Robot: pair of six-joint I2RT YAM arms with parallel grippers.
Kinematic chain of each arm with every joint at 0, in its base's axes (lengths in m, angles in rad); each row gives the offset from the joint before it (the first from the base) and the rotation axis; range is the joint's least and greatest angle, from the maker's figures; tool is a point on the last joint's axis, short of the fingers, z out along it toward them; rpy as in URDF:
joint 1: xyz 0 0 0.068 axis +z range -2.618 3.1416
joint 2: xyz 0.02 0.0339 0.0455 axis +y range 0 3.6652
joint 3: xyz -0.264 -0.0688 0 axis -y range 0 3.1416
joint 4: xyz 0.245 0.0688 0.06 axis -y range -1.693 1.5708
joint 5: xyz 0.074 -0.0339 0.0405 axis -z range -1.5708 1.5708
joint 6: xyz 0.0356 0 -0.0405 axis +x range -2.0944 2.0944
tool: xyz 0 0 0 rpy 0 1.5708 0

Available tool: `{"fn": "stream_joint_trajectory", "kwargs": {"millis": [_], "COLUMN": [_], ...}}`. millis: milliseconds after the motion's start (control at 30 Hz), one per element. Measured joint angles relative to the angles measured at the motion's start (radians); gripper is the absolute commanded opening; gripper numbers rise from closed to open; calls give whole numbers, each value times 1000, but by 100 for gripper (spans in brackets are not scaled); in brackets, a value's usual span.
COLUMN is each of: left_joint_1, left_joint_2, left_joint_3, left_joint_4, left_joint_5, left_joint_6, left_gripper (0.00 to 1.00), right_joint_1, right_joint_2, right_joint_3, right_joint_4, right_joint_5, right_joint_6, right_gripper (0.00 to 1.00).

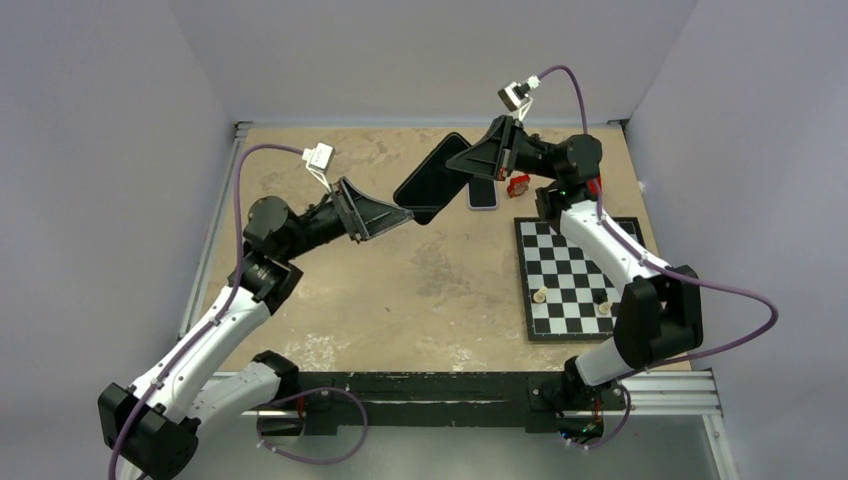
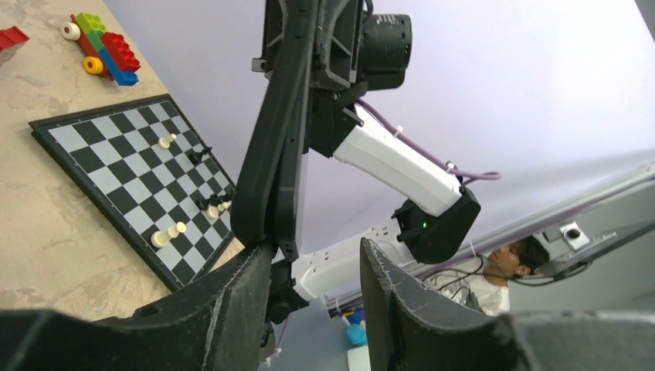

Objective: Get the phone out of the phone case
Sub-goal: Remove the phone case from the phone.

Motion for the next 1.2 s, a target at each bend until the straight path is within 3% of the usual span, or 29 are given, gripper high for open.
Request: {"fn": "stream_joint_trajectory", "kwargs": {"millis": [267,467,633,900,1000,1200], "left_joint_1": [-5,-6,-6,-5,-1,8], "left_joint_2": [53,117,119,159,175,194], "left_joint_3": [-2,-2,51,244,245,179], "left_joint_4": [64,127,20,-346,-348,-177], "left_joint_5": [-108,-114,-77,110,152,215], "left_joint_6": [-103,-135,-10,362,377,278], "left_gripper": [46,36,35,30,29,27], "right_joint_1": [2,14,22,45,50,61], "right_joint_2": [-15,-29,-29,-79,-85,-85], "right_joint_3": [0,8,82,183,183,183], "right_joint_4": [-97,-196,-351,-632,-658,-673], "right_joint_5": [42,47,14,-32,-39,-49], "right_joint_6": [-96,-187,-311,-585,-623,-656], "right_gripper": [0,0,0,0,0,0]}}
